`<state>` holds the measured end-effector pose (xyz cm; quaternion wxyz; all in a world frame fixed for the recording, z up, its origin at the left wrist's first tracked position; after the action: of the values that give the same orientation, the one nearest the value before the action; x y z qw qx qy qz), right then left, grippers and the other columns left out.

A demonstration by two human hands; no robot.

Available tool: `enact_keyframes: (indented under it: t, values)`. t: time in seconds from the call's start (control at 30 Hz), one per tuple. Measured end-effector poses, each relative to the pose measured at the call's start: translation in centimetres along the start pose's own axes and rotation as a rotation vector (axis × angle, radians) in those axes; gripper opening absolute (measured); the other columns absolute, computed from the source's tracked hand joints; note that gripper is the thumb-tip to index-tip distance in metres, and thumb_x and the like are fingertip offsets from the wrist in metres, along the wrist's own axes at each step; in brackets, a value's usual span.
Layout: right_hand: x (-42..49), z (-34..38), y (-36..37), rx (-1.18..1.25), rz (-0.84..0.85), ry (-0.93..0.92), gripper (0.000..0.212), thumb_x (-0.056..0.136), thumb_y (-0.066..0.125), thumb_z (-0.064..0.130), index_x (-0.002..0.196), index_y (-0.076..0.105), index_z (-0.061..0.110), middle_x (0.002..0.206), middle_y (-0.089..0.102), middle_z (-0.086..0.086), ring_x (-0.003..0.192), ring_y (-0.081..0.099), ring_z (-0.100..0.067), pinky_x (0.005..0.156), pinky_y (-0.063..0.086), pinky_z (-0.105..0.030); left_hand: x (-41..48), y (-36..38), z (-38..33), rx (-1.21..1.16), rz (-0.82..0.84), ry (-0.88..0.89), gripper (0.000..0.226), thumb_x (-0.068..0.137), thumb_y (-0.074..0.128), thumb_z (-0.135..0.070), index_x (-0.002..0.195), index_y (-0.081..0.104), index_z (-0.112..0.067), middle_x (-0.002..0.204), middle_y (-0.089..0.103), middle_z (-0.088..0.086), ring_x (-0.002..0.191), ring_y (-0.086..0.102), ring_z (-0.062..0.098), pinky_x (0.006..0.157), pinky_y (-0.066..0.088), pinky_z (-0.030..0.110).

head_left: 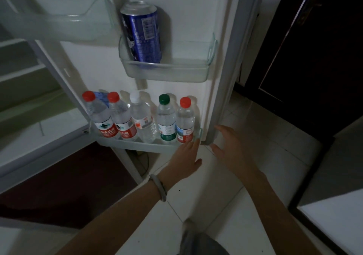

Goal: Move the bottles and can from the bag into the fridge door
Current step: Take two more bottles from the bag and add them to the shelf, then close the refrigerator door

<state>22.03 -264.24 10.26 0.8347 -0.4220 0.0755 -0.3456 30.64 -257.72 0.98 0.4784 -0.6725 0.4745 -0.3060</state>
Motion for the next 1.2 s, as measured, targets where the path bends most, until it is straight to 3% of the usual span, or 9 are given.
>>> enact_keyframes:
  t: [0.17,0.27,0.47,0.63,0.73,0.8,0.97,1.07,1.2]
  values:
    - [-4.7,2.4,0.6,-0.045,0.003,-0.011,0.052,0.082,0.066,0.015,0.13,0.047,0.01,0.132,0.051,-0.008,0.123,0.045,-0.023,0.094,0.027,-0.019,-5.6,1.0,0.4,0.044,-0.032,0.025,0.071,0.091,0.053,-0.028,0.147,0.015,-0.009,0.148,0.031,0.01,0.134,0.03,0.026,0.112,0.027,0.036]
    - [-7.8,3.8,0.5,-0.056,0.015,-0.035,0.051,0.081,0.067,0.011,0.129,0.049,0.006,0.133,0.05,-0.011,0.125,0.044,-0.025,0.096,0.022,-0.016,-9.4,1.5,1.1,0.087,-0.061,0.025,0.071,0.09,0.053,-0.026,0.148,0.014,-0.011,0.149,0.03,0.009,0.136,0.026,0.026,0.114,0.016,0.035]
    - [-13.5,6.5,0.7,-0.051,0.055,-0.091,0.053,0.08,0.069,0.01,0.128,0.049,0.001,0.133,0.051,-0.017,0.126,0.045,-0.031,0.101,0.028,-0.03,-17.3,1.7,2.0,0.212,-0.106,-0.062,0.073,0.088,0.052,-0.017,0.148,0.01,-0.008,0.152,0.025,0.012,0.142,0.016,0.026,0.114,-0.003,0.038]
    - [-16.7,7.8,1.1,-0.031,0.12,-0.114,0.049,0.082,0.057,0.031,0.125,0.054,0.008,0.123,0.058,-0.01,0.11,0.055,-0.025,0.091,0.038,-0.026,-23.1,-0.7,3.4,0.244,-0.161,-0.216,0.065,0.089,0.052,-0.031,0.142,0.025,-0.007,0.142,0.04,0.011,0.133,0.034,0.026,0.116,0.013,0.04]
    - [-17.6,9.0,0.4,0.011,0.094,-0.155,0.034,0.083,0.065,0.015,0.116,0.06,0.009,0.108,0.065,-0.011,0.095,0.062,-0.027,0.081,0.049,-0.032,-27.3,-3.3,3.2,0.142,-0.366,-0.27,0.063,0.08,0.064,-0.028,0.133,0.041,-0.001,0.126,0.055,0.017,0.118,0.05,0.033,0.106,0.035,0.044]
    - [-18.1,10.3,0.0,0.011,0.056,-0.199,0.038,0.083,0.063,0.008,0.12,0.057,0.008,0.108,0.065,-0.013,0.095,0.062,-0.028,0.081,0.047,-0.031,-30.0,-5.4,1.8,0.07,-0.56,-0.223,0.055,0.082,0.056,-0.026,0.13,0.045,-0.001,0.125,0.056,0.017,0.116,0.052,0.033,0.101,0.041,0.045]
    - [-20.2,14.8,2.6,0.058,0.24,-0.294,0.07,0.084,0.057,0.003,0.145,0.024,0.015,0.143,0.041,-0.009,0.128,0.042,-0.024,0.097,0.032,-0.021,-35.4,-9.1,-3.1,-0.019,-0.735,-0.11,0.052,0.083,0.06,-0.015,0.131,0.044,-0.003,0.129,0.052,0.014,0.123,0.045,0.026,0.103,0.036,0.037]
    - [-22.7,18.3,5.6,0.092,0.375,-0.437,0.074,0.084,0.057,0.002,0.146,0.02,0.017,0.15,0.031,-0.004,0.137,0.03,-0.018,0.103,0.022,-0.017,-38.1,-9.6,-3.2,0.031,-0.745,-0.185,0.061,0.083,0.061,-0.015,0.137,0.037,-0.001,0.139,0.044,0.015,0.13,0.039,0.026,0.109,0.03,0.035]
    - [-25.2,22.9,9.0,0.181,0.504,-0.476,0.076,0.085,0.061,0.007,0.146,0.018,0.02,0.148,0.033,-0.001,0.135,0.032,-0.015,0.106,0.03,-0.026,-42.4,-9.7,-1.1,0.009,-0.769,-0.37,0.064,0.088,0.051,-0.028,0.143,0.027,-0.003,0.147,0.034,0.013,0.136,0.03,0.023,0.113,0.023,0.033]
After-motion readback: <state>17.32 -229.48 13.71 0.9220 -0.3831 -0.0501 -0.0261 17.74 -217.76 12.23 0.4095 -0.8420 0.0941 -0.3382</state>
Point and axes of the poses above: each hand's wrist, its own x-axis towards the middle knuckle, its own y-axis out of the palm, z = x × y, the point moved 9 cm from there along x, towards the middle knuckle
